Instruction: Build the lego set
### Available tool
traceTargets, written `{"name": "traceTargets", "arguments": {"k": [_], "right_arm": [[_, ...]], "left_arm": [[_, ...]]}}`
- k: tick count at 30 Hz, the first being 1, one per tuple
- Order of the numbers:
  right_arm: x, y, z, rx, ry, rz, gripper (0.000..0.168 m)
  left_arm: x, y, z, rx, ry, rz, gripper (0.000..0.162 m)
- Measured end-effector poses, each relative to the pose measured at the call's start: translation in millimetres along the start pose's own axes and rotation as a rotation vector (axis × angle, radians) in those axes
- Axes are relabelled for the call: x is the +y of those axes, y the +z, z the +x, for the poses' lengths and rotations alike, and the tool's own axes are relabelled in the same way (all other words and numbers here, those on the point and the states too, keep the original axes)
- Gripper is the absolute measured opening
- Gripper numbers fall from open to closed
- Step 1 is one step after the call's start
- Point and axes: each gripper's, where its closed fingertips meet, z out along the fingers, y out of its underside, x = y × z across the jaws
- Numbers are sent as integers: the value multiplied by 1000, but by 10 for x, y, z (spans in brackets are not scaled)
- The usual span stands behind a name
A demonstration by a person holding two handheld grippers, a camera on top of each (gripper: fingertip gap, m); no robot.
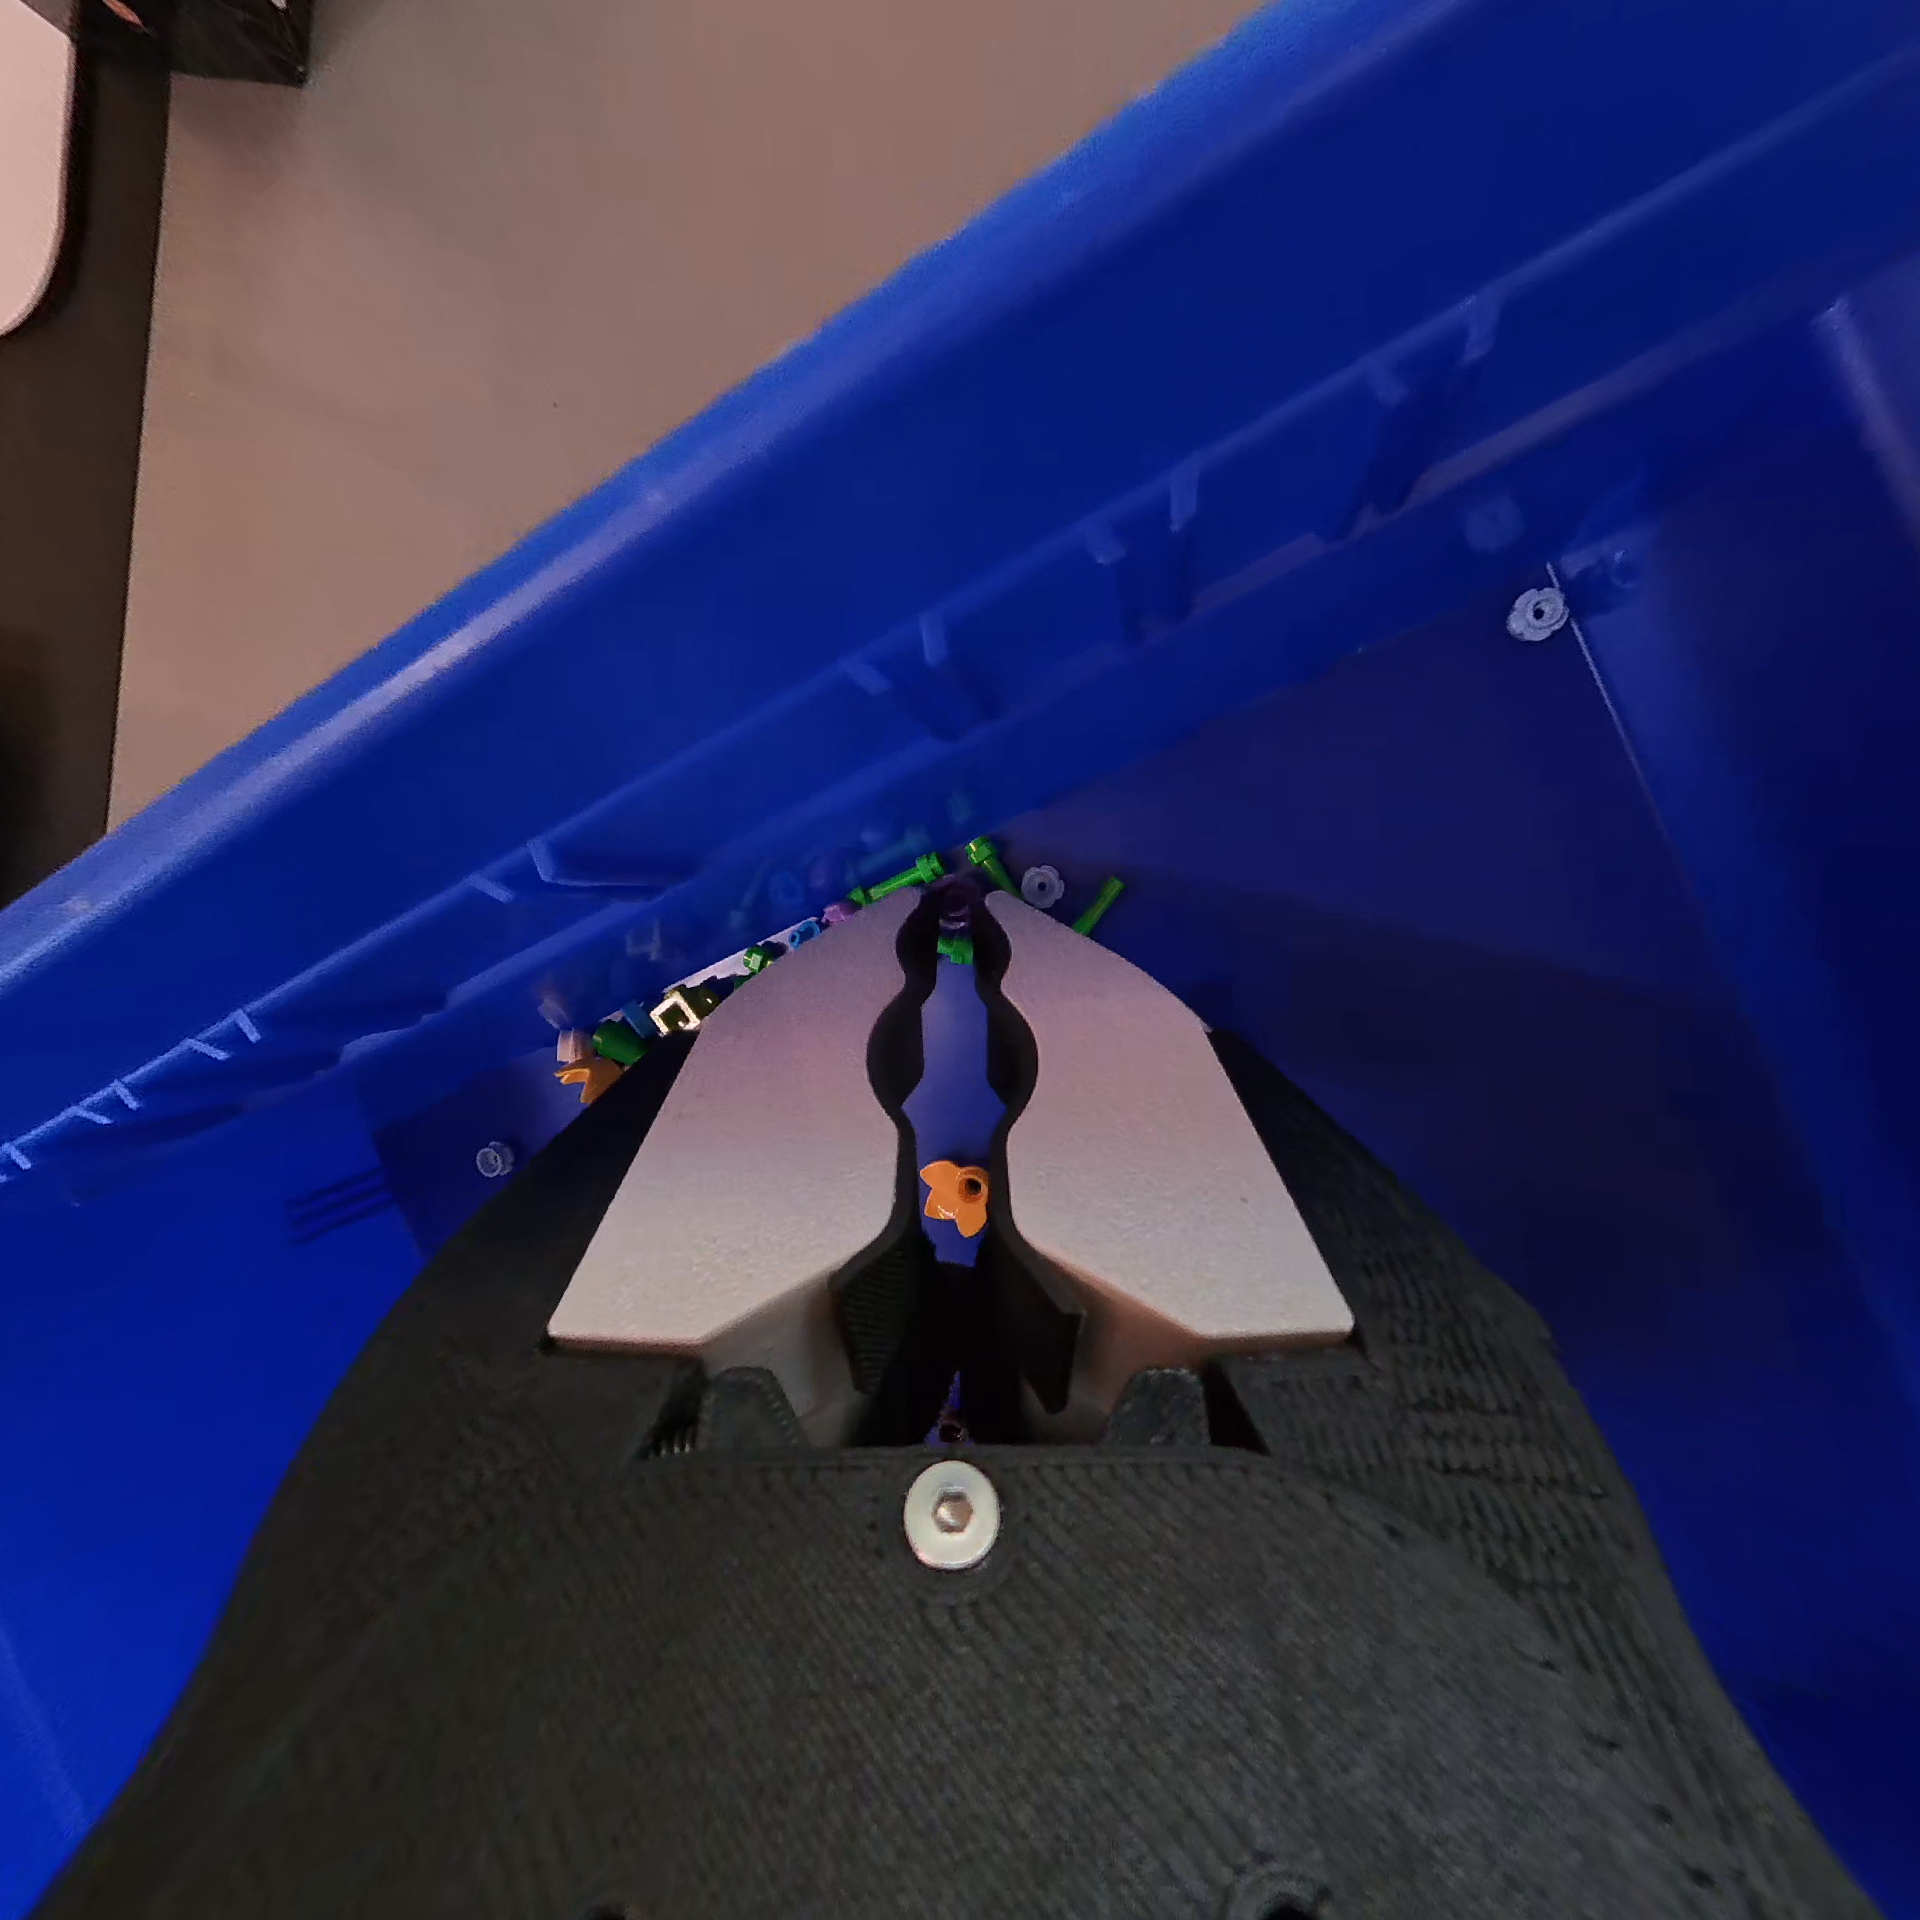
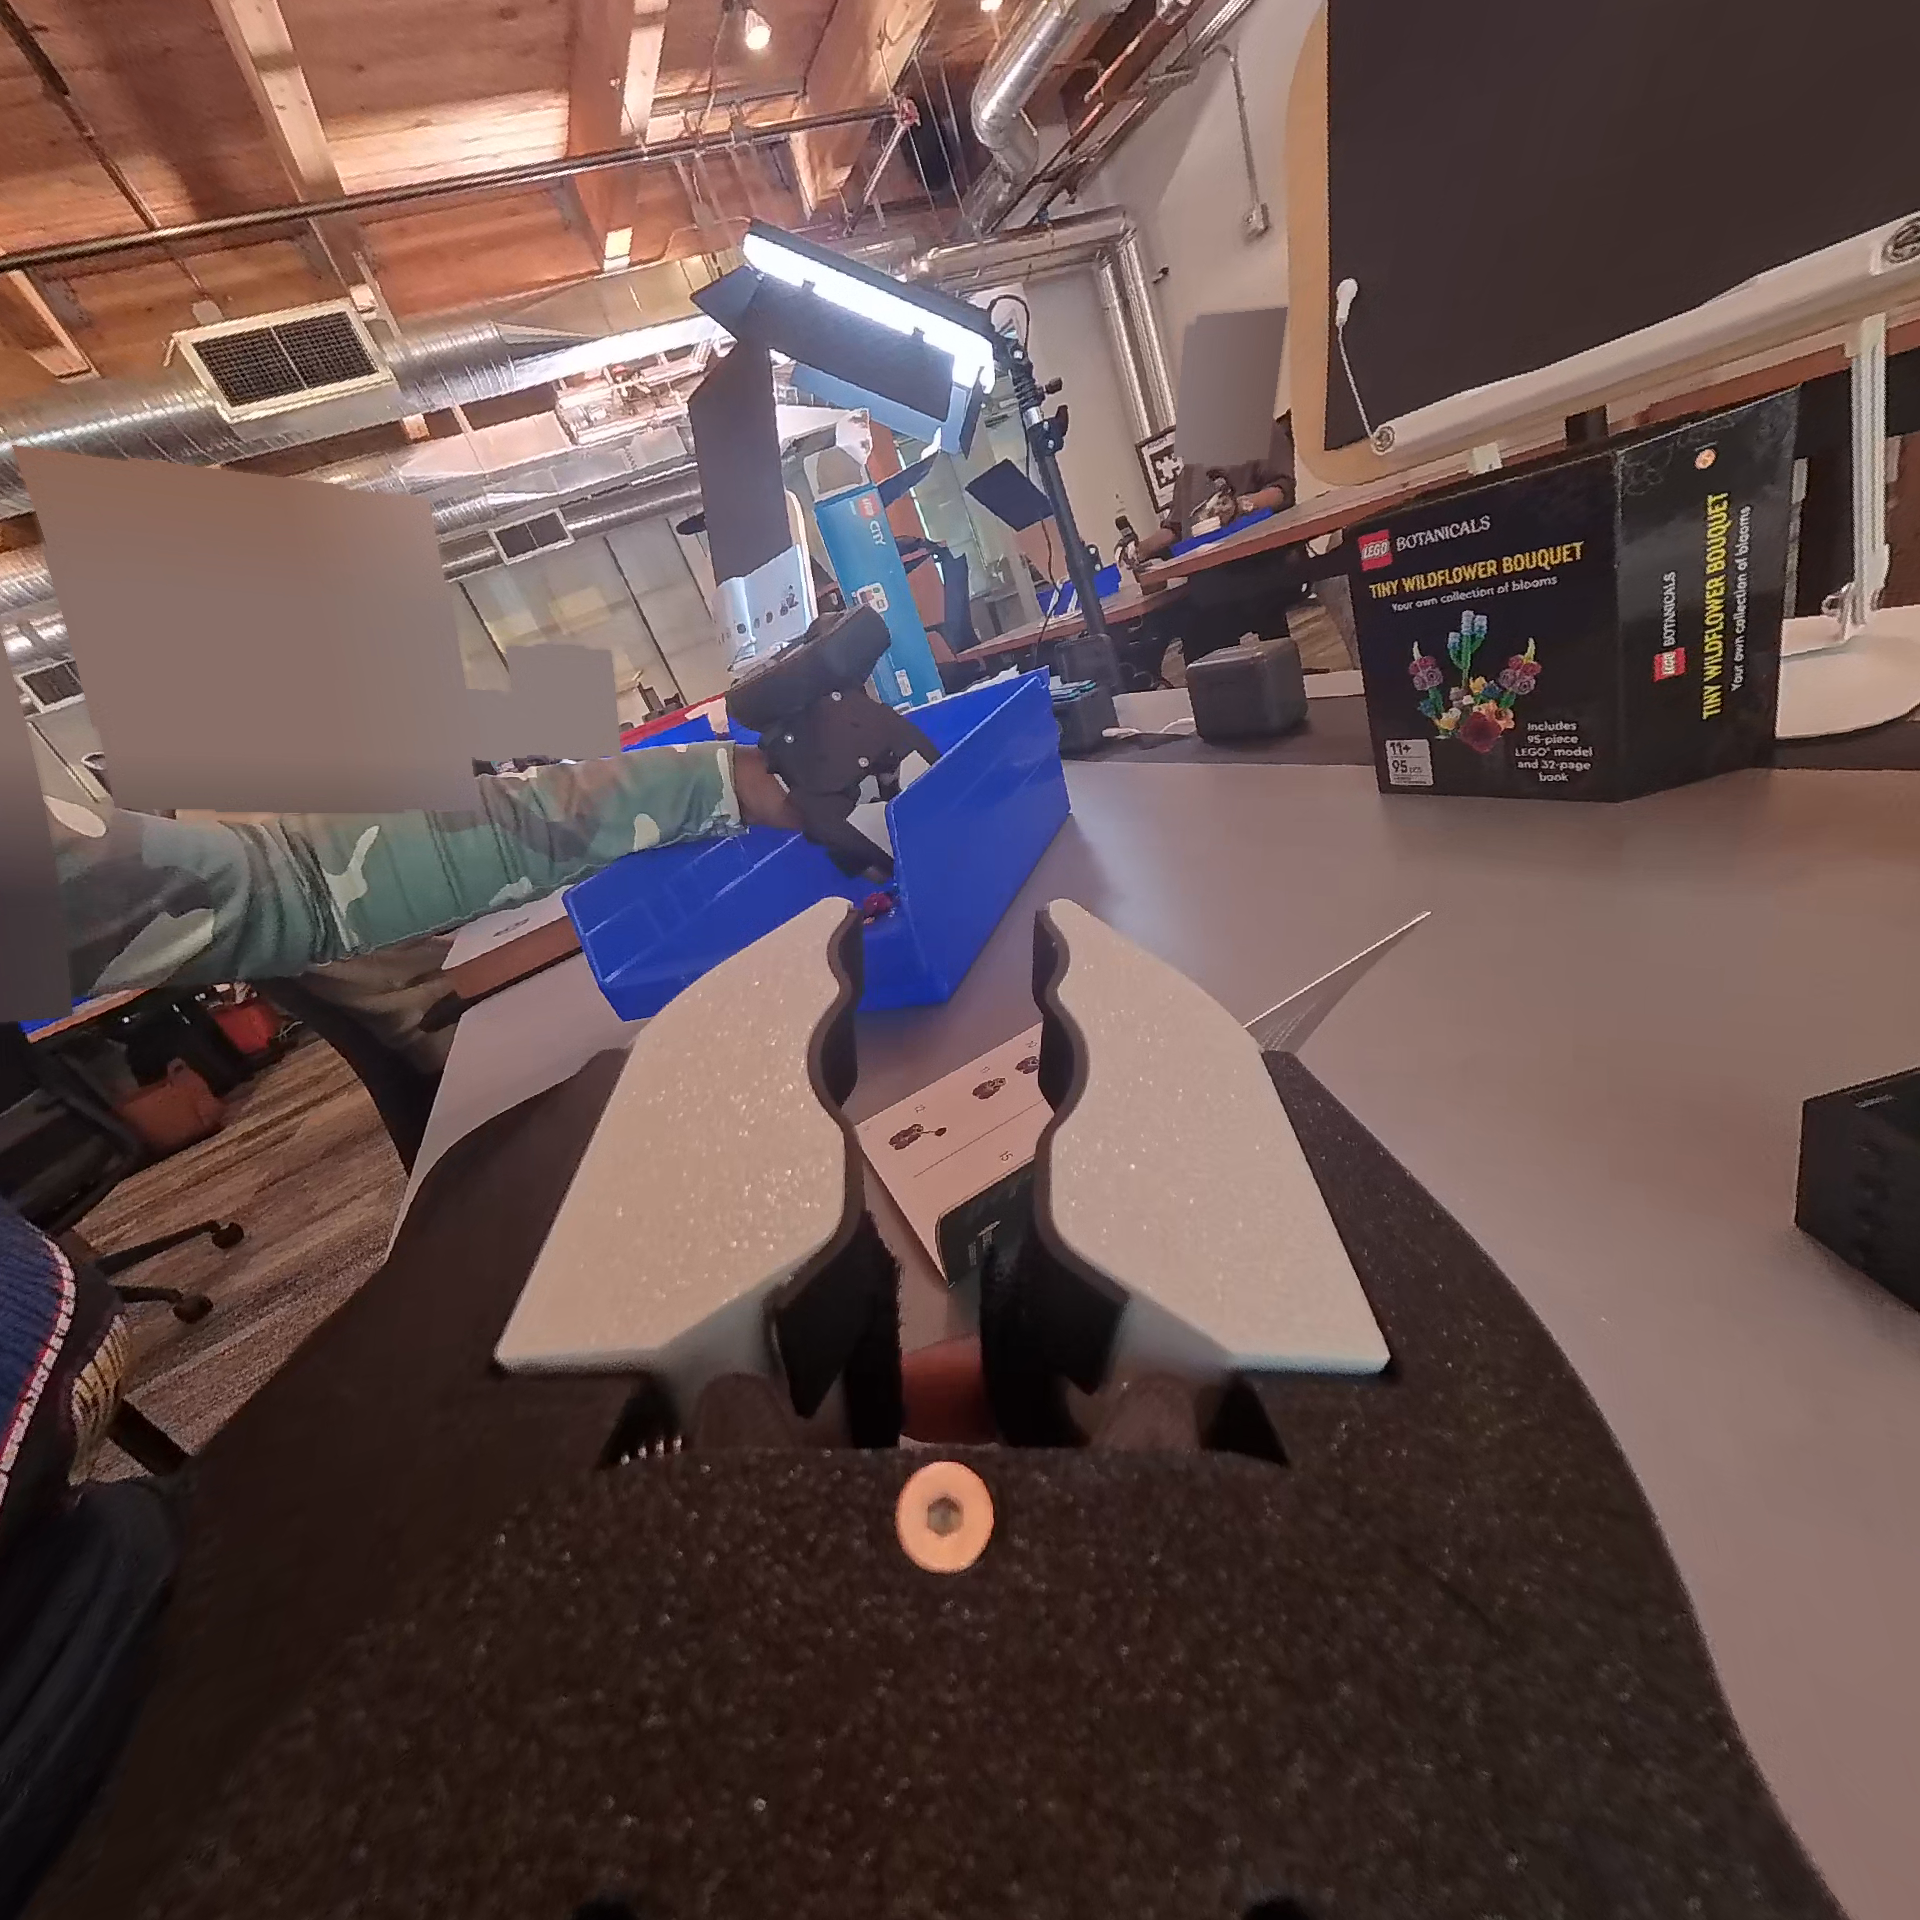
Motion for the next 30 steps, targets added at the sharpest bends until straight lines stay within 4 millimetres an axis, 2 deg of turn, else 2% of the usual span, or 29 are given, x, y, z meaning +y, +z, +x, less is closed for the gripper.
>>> {"name": "traceTargets", "arguments": {"k": [8, 11, 15, 25, 27, 30], "right_arm": [[-2, 1, 4, 0, 2, 1, 31], [-5, -1, 6, 1, 3, 3, 31], [-7, -2, 9, 2, 5, 4, 31], [-9, -1, 11, 1, 8, 6, 31], [-10, -2, 14, 1, 11, 8, 31], [-7, -1, 12, 1, 10, 6, 31]], "left_arm": [[-8, 10, 8, 31, -21, -6, 8], [-6, 17, 20, 51, -23, -29, 16], [-22, 28, 41, 66, -8, -45, 10], [13, 21, 16, 72, -56, -91, 10], [36, -31, -43, 25, -45, -114, 10], [-130, -256, -52, -31, -48, -33, 10]]}}
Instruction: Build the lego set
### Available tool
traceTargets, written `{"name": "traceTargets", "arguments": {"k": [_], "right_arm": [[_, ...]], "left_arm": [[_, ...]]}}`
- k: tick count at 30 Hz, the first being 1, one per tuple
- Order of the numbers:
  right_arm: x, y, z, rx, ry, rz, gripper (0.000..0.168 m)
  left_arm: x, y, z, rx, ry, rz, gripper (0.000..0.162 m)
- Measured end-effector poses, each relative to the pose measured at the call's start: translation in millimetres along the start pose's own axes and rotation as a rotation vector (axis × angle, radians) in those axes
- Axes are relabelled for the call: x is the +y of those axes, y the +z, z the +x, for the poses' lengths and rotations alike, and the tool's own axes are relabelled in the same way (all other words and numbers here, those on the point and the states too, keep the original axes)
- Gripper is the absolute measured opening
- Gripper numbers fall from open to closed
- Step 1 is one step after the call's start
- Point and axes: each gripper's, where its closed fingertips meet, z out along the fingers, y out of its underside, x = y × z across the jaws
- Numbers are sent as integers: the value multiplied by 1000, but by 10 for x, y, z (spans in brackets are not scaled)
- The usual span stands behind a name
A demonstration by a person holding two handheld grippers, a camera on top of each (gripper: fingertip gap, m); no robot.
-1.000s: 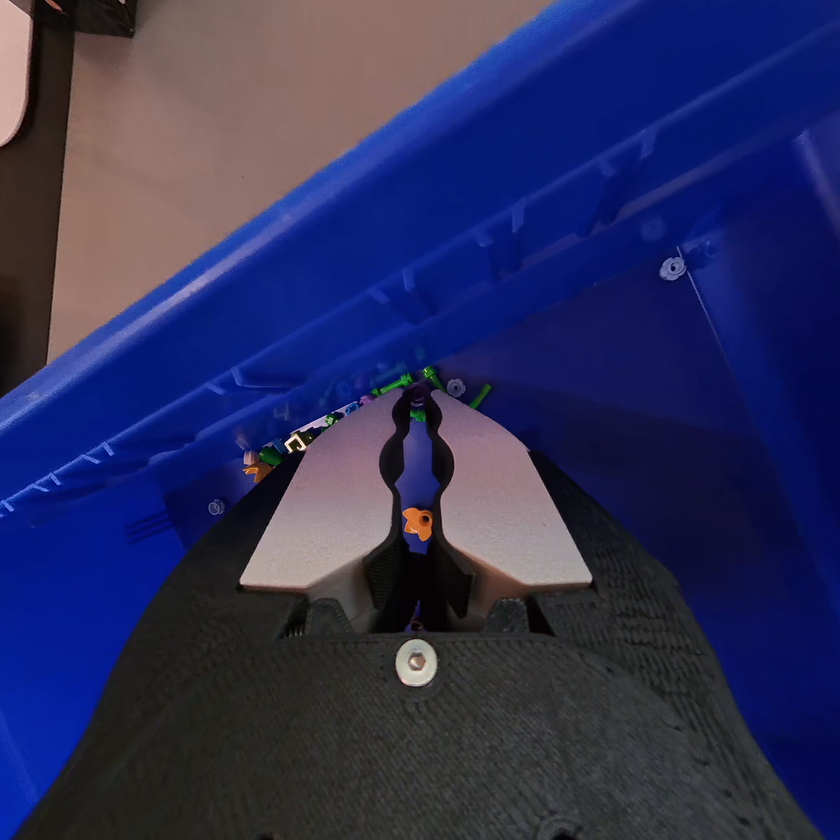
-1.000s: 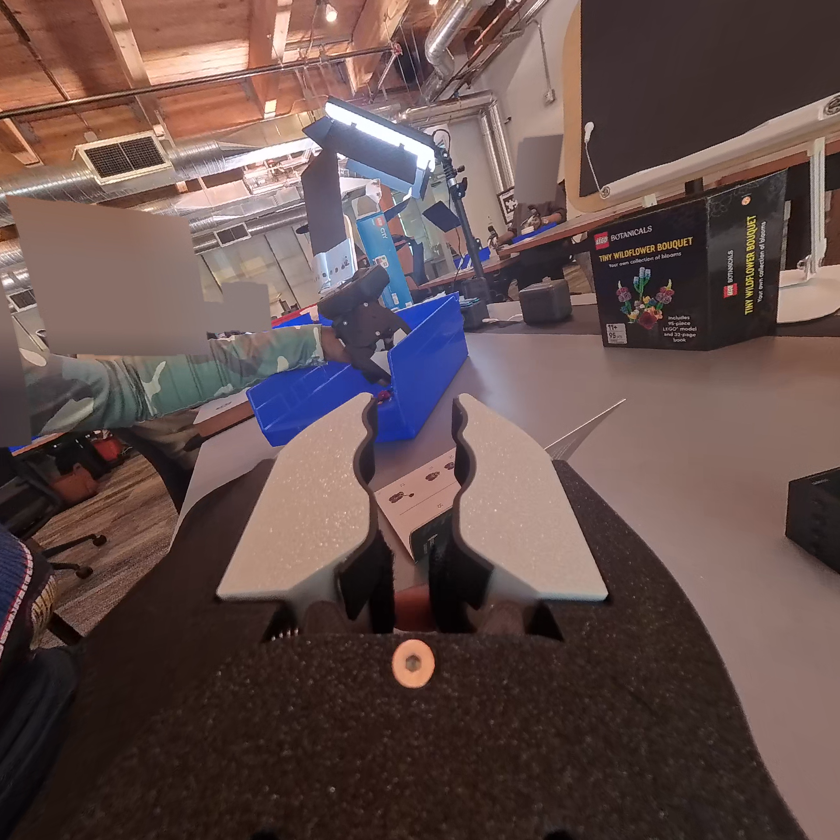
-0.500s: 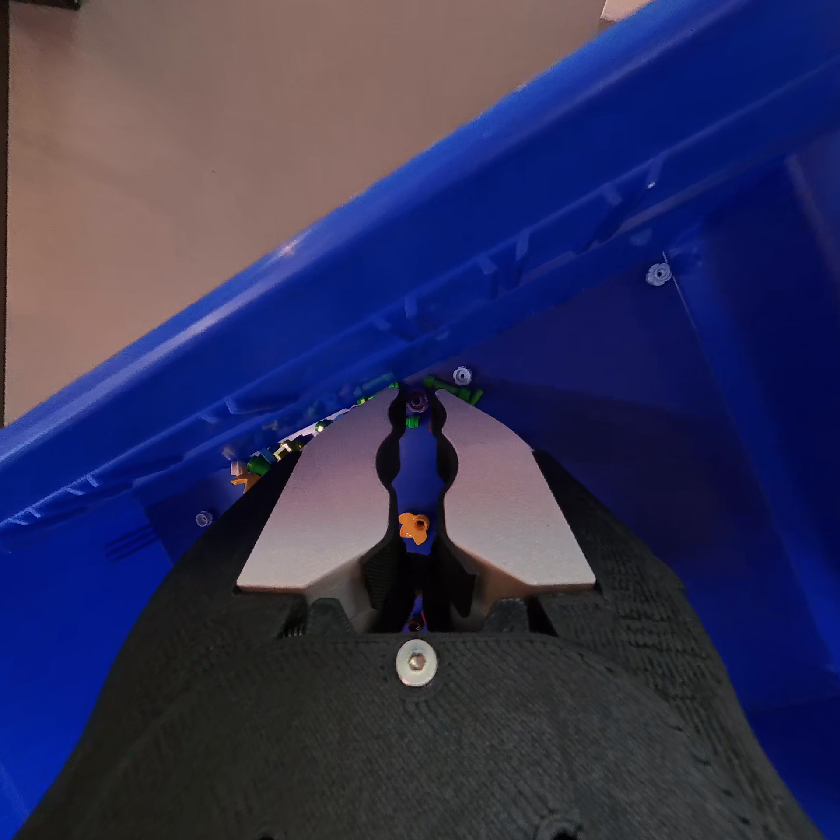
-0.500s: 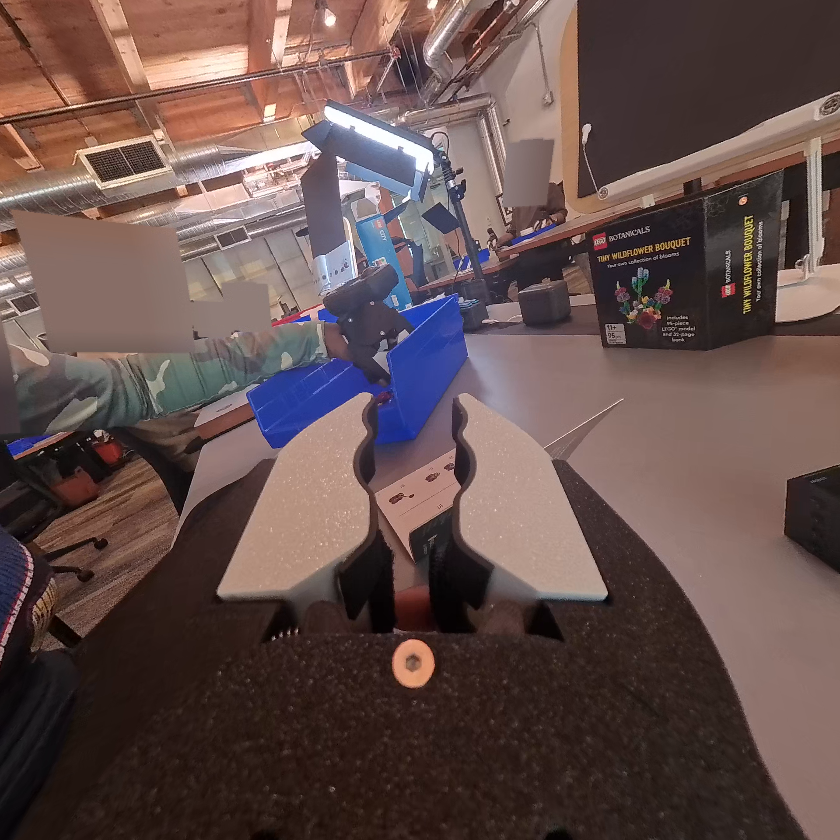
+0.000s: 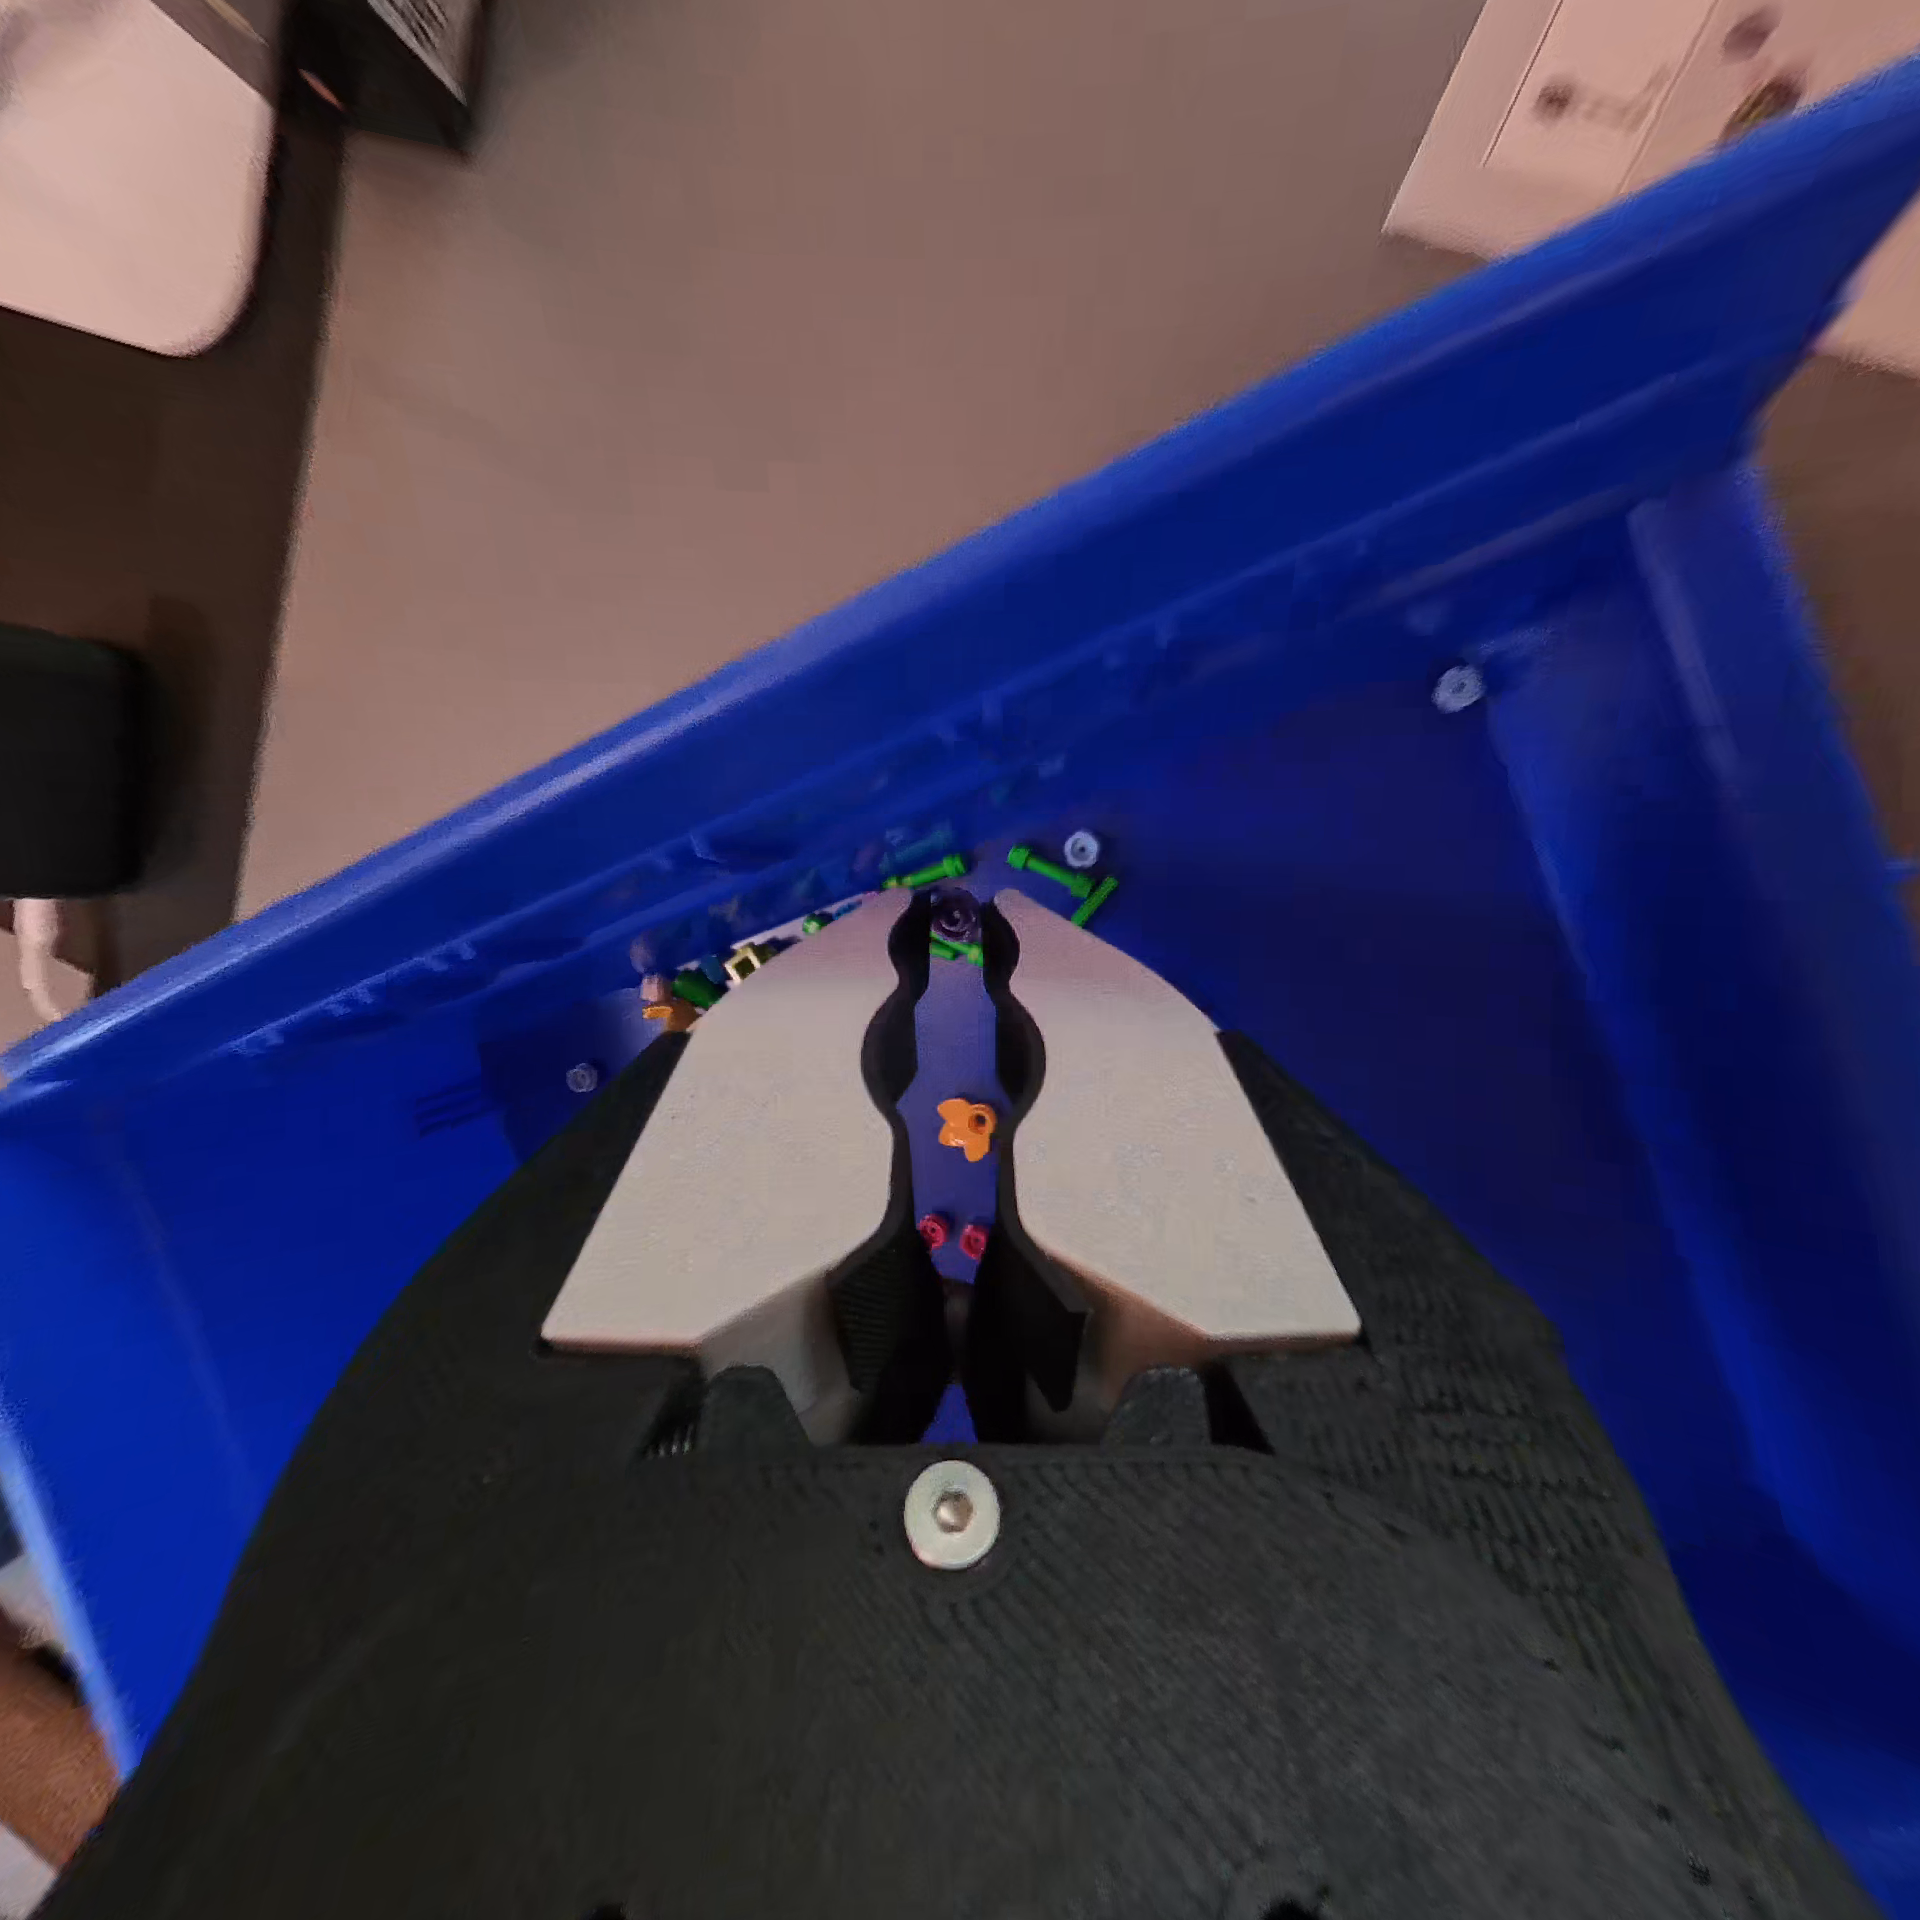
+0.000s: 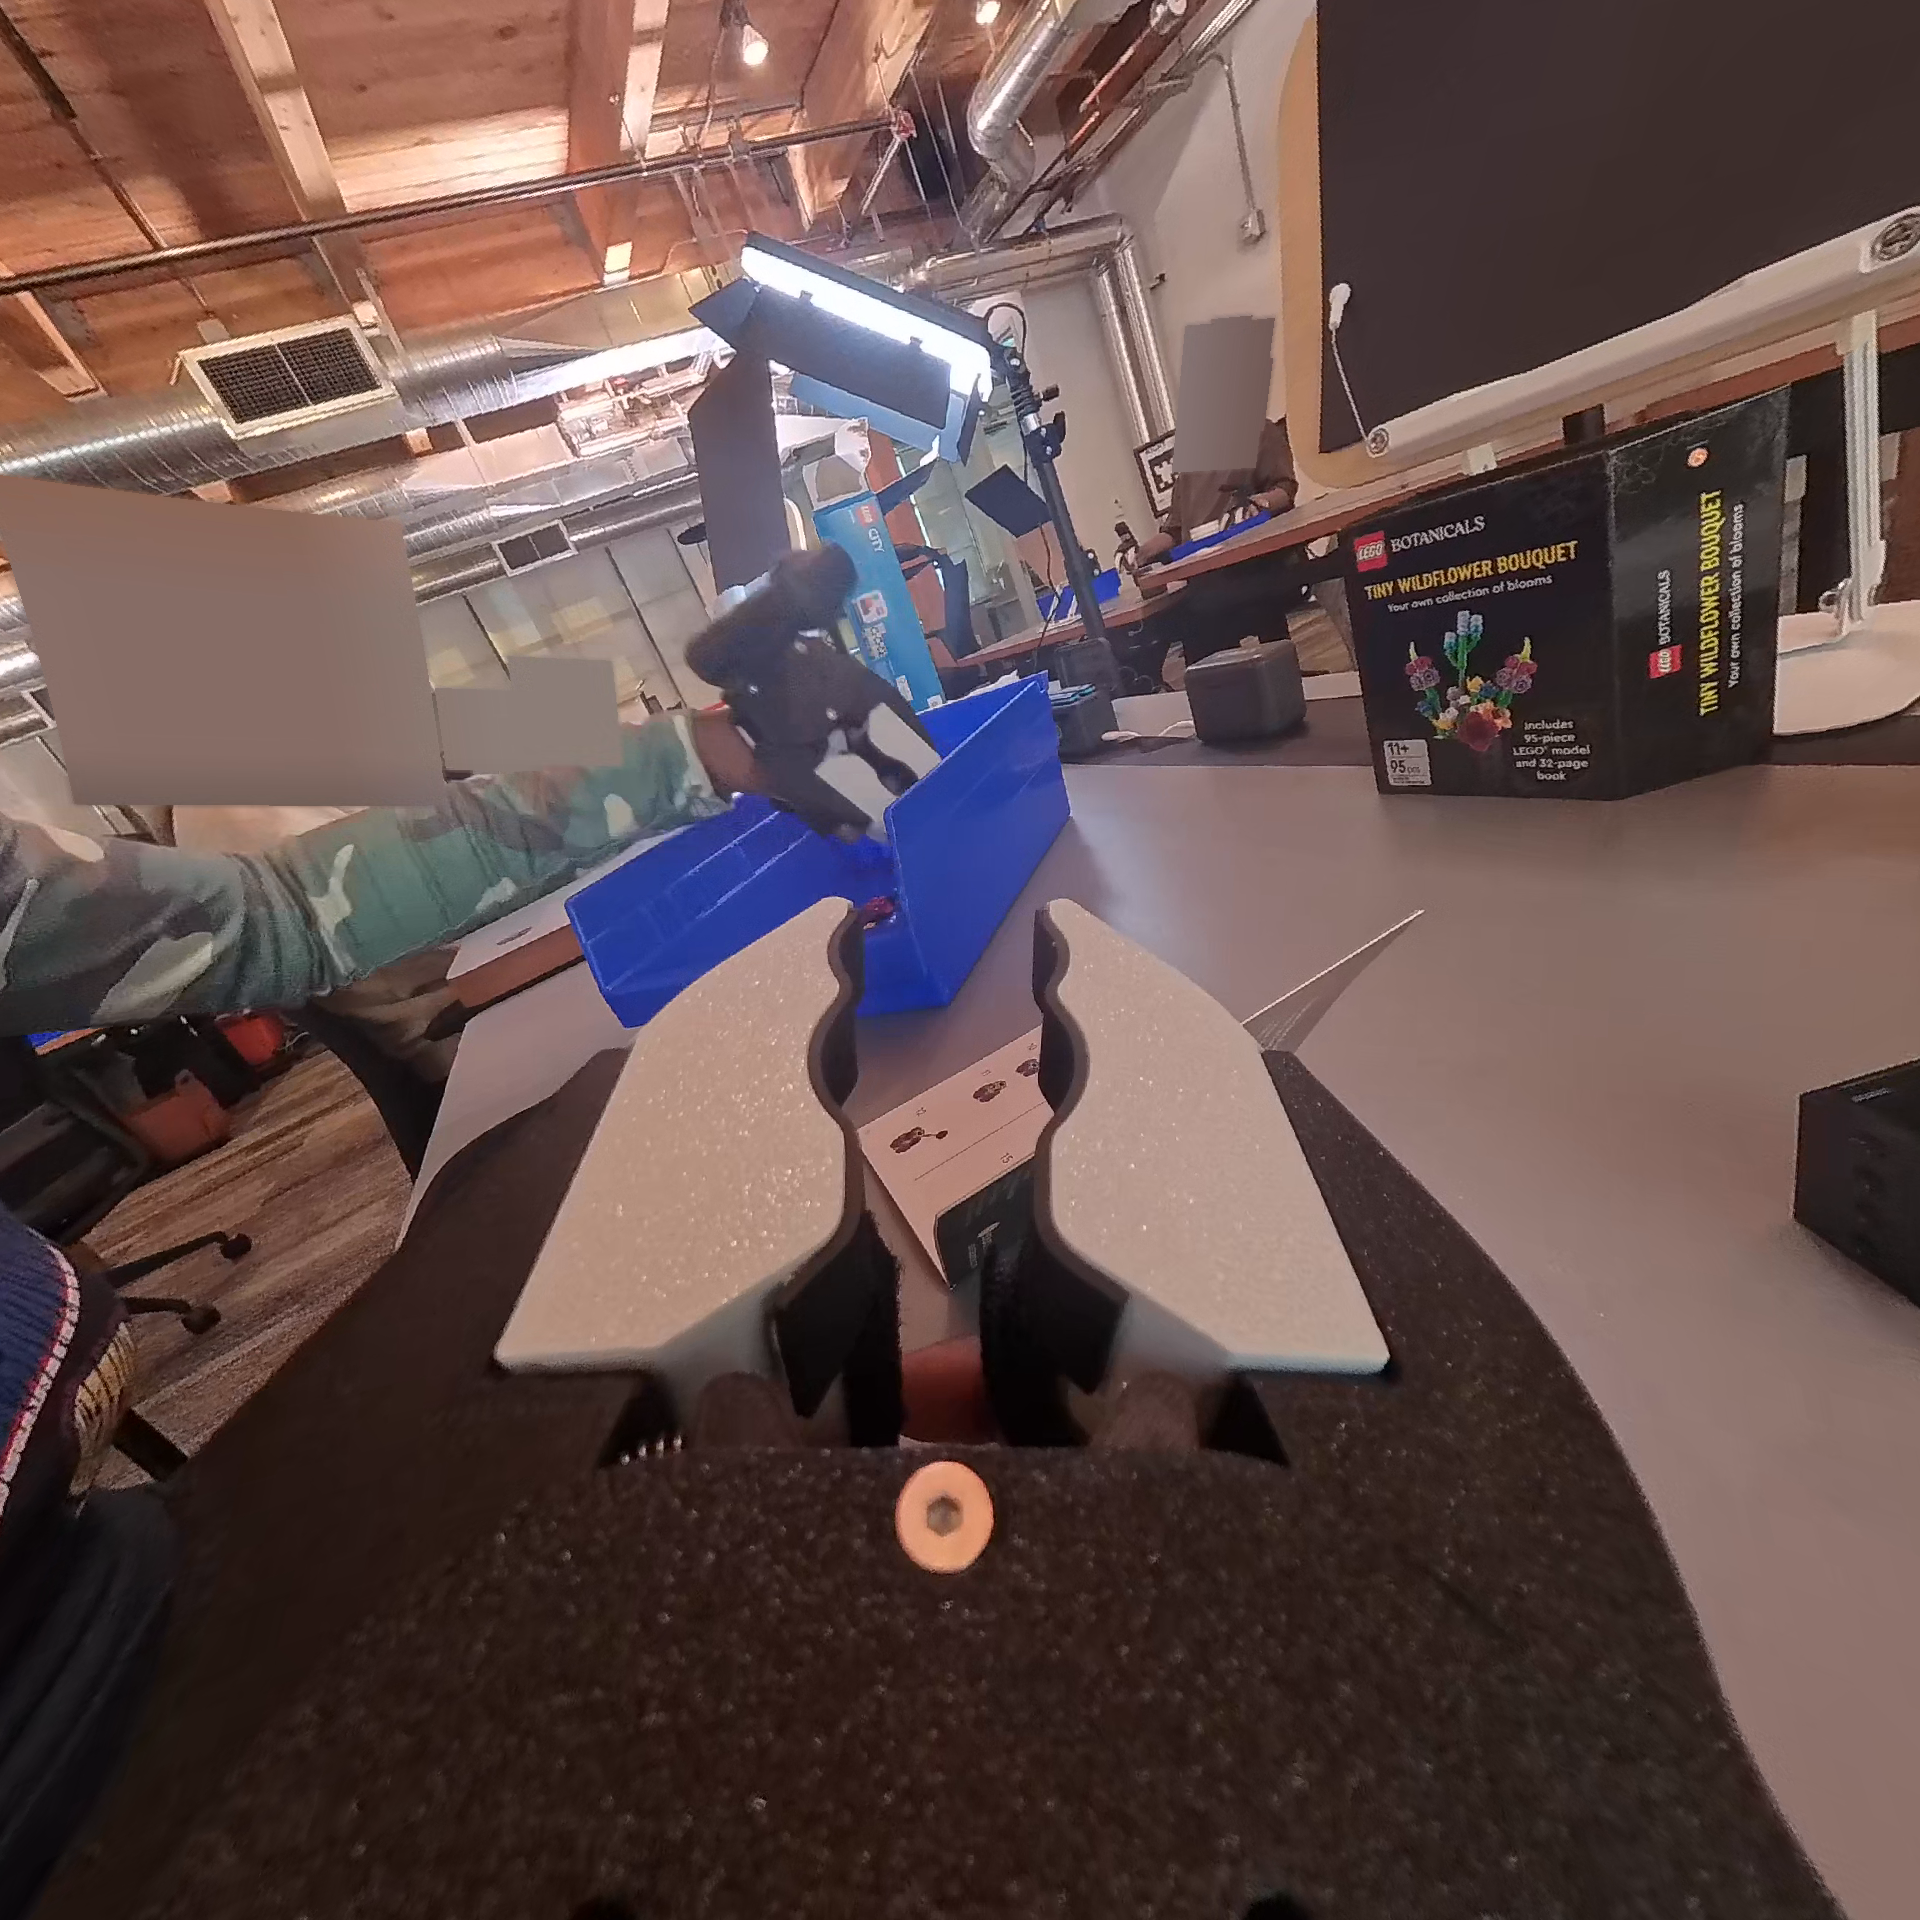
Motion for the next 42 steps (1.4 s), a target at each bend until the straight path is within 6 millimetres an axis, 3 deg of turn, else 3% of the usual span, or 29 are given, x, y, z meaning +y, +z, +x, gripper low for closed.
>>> {"name": "traceTargets", "arguments": {"k": [4, 7, 9, 12, 16, 19, 23, 42], "right_arm": [[2, 3, -3, -1, -3, -2, 31], [6, 6, -5, 0, -5, -5, 31], [1, 4, -4, 1, -5, -2, 31], [-2, 1, -5, 1, -8, 1, 31], [1, 3, -7, 1, -8, -2, 31], [-3, -1, -8, 1, -10, 1, 31], [-16, -13, 3, 2, 1, 12, 31], [-26, -21, 13, 6, 6, 19, 31]], "left_arm": [[-405, -480, 226, -88, 51, 148, 10], [-788, -784, 663, -116, 174, 256, 10], [-1012, -881, 1026, -107, 249, 309, 10], [-1269, -861, 1633, -42, 348, 365, 10], [-1408, -576, 2471, 129, 445, 344, 10], [-1417, -311, 2828, 200, 470, 297, 10], [-1305, -74, 2925, 260, 423, 215, 10], [-1097, 77, 3008, 415, 396, 94, 11]]}}
